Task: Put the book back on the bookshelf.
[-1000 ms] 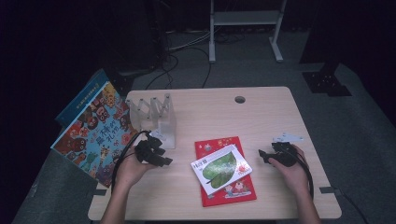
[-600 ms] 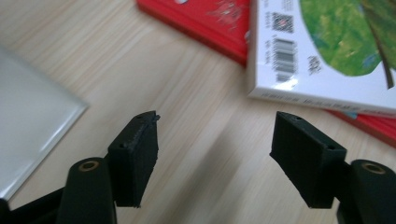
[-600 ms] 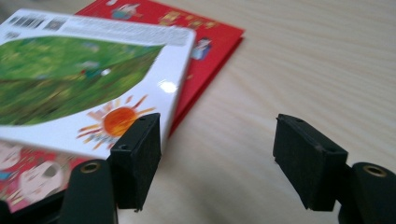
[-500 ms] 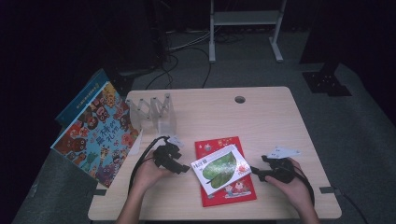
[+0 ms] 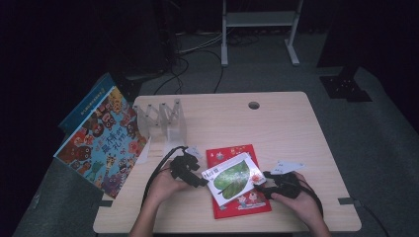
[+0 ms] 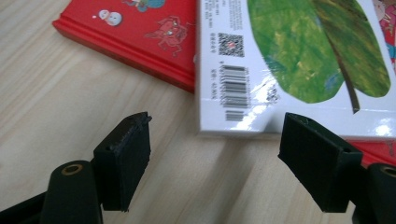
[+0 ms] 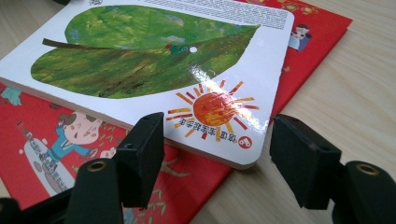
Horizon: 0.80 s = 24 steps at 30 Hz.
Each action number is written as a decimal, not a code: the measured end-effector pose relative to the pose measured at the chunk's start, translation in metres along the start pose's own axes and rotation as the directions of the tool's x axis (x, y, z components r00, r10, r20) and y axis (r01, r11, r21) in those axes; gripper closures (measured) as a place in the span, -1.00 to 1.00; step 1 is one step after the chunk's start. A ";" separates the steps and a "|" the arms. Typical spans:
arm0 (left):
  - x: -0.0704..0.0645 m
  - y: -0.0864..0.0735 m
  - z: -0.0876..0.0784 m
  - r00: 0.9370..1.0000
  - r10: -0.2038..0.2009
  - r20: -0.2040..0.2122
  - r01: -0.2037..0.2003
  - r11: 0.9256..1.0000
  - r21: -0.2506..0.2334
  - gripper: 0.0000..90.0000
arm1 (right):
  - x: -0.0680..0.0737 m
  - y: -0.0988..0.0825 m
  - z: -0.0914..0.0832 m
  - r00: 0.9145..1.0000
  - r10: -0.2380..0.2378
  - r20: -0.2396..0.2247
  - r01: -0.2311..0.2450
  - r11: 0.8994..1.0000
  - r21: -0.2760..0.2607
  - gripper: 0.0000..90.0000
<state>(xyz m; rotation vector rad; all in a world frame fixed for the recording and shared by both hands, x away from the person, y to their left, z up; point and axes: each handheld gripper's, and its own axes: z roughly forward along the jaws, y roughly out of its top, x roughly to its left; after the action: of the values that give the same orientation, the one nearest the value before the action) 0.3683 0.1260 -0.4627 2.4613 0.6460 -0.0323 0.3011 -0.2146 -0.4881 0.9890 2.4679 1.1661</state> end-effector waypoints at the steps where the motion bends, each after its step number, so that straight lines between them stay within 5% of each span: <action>1: 0.000 0.000 0.000 1.000 -0.002 0.010 0.002 1.000 -0.007 -0.47 | 0.000 0.001 0.001 1.000 0.000 -0.003 0.000 1.000 0.002 -0.24; 9: 0.000 -0.001 -0.001 1.000 -0.014 0.027 0.015 1.000 -0.020 -0.57 | 0.000 0.011 0.014 0.999 -0.031 -0.010 0.031 1.000 0.005 -0.23; 14: 0.004 -0.002 0.005 0.997 -0.057 0.047 0.058 0.998 -0.016 -0.78 | 0.003 0.019 0.024 0.999 -0.051 0.002 0.051 0.999 0.015 -0.25; 24: 0.005 -0.009 0.008 0.994 -0.107 0.028 0.108 0.993 -0.047 -0.95 | 0.014 0.029 0.040 0.998 -0.051 0.036 0.050 0.998 0.028 -0.65</action>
<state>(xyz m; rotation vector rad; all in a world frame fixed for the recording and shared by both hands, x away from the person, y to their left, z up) 0.3693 0.1301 -0.4746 2.3742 0.7588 -0.0889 0.3232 -0.1686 -0.4912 0.9413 2.4711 1.0924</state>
